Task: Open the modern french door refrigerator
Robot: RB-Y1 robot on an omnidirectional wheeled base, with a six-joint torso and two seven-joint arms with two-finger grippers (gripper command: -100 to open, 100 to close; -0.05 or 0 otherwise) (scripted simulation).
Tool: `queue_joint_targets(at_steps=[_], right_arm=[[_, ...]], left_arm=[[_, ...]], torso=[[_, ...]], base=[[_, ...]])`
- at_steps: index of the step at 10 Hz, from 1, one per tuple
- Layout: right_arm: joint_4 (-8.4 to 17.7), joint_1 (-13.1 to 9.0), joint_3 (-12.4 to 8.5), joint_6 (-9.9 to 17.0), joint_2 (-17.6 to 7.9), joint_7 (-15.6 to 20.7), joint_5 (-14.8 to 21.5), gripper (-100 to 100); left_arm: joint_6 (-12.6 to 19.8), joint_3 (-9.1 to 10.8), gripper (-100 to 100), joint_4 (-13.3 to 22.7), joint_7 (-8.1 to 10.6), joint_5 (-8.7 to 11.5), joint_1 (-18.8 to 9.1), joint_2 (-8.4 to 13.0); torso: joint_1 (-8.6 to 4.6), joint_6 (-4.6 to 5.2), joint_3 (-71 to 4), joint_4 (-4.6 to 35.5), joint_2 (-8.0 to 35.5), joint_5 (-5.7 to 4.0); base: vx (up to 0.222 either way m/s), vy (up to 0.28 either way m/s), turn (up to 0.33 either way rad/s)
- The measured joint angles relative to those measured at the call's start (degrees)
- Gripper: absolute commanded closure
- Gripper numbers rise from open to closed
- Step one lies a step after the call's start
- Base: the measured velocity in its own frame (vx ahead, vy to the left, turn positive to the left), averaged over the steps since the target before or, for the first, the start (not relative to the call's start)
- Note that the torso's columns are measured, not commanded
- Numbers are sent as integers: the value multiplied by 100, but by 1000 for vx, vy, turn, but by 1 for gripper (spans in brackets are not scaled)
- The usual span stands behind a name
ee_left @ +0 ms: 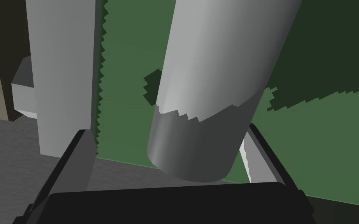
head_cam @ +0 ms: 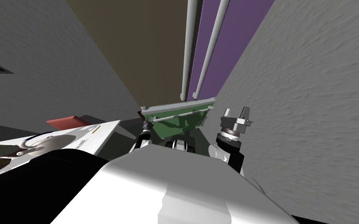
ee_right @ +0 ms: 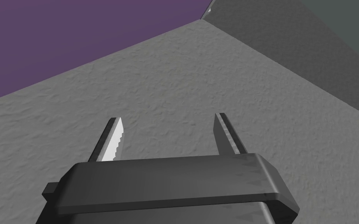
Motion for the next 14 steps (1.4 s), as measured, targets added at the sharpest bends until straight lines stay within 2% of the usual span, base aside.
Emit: queue_joint_targets(at_steps=[2, 4, 6, 7, 9, 14], right_arm=[[0, 0, 0, 0, 0, 0, 0, 0], [0, 0, -1, 0, -1, 0, 0, 0], [0, 1, -1, 0, -1, 0, 0, 0], [0, 0, -1, 0, -1, 0, 0, 0], [1, -2, 0, 0, 0, 0, 0, 0], [1, -1, 0, 1, 0, 0, 0, 0]], left_arm=[[-44, 54, -100, 193, 52, 65, -14, -256], [-23, 86, -100, 233, 65, 96, -11, -536], [36, 105, -100, 156, 71, 113, 31, -537], [54, 108, 100, 144, 72, 115, 34, -535], [10, 131, 100, 50, 77, 119, 22, -517], [57, 57, 100, -61, 90, 120, 205, -528]], torso=[[6, -4, 4, 3, 7, 0], [8, -4, 1, 2, 3, 0], [16, -2, -12, 1, -20, -2], [4, -3, -8, -1, -8, -2], [-7, 7, 21, -21, 19, 30], [23, 0, -21, -7, -38, 5]], base=[[13, -63, 49], [8, -27, 12], [65, 17, -10], [9, 8, 10], [-114, -49, 16], [-146, -82, 7]])
